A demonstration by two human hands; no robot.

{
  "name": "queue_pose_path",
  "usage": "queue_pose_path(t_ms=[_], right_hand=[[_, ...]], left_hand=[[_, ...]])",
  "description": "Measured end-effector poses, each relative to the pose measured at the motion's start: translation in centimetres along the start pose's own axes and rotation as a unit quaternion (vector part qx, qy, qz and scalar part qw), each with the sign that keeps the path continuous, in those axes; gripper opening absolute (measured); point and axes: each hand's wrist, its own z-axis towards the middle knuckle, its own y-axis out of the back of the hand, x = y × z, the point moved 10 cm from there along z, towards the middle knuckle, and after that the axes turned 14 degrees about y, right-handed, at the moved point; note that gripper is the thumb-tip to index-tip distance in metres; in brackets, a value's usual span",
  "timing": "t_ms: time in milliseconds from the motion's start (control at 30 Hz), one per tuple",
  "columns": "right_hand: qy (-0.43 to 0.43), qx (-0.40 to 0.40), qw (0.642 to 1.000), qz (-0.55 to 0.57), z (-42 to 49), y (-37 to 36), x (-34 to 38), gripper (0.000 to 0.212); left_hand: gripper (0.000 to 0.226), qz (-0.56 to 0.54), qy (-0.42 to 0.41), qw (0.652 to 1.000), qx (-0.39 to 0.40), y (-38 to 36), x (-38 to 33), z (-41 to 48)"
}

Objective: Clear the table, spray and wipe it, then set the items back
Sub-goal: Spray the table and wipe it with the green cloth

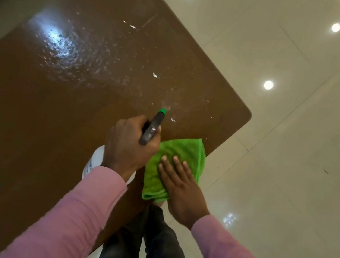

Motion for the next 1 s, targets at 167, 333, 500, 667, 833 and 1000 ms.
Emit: queue_pose_path(t_ms=[167, 333, 500, 667, 833, 1000], right_hand=[[0.016, -0.015, 1.000, -0.013, -0.2, 2.0, -4.8, 0.074], [-0.219, -0.101, 0.970, 0.041, 0.7, 9.3, -18.3, 0.075], [-0.131, -0.087, 0.987, 0.015, 3.4, 4.9, -7.9, 0.082], [-0.040, -0.022, 0.999, 0.028, 1.4, 2.0, -3.7, 0.070], [-0.226, -0.087, 0.969, 0.040, 1.6, 9.3, -17.6, 0.075], [-0.197, -0.092, 0.976, 0.030, 5.9, 8.7, -13.5, 0.081]], left_hand=[[0.017, -0.004, 0.000, 1.000, -0.018, 2.6, 1.5, 1.6], [0.013, -0.023, 0.028, 0.999, 0.004, 2.7, 4.5, 2.3], [0.015, -0.035, 0.044, 0.998, 0.016, 1.9, 6.1, 2.9], [0.022, -0.046, 0.044, 0.998, 0.021, 1.8, 6.4, 3.6], [0.012, -0.053, 0.026, 0.997, 0.043, 1.2, 6.4, 3.2], [0.023, -0.078, 0.020, 0.996, 0.036, 1.7, 6.4, 3.2]])
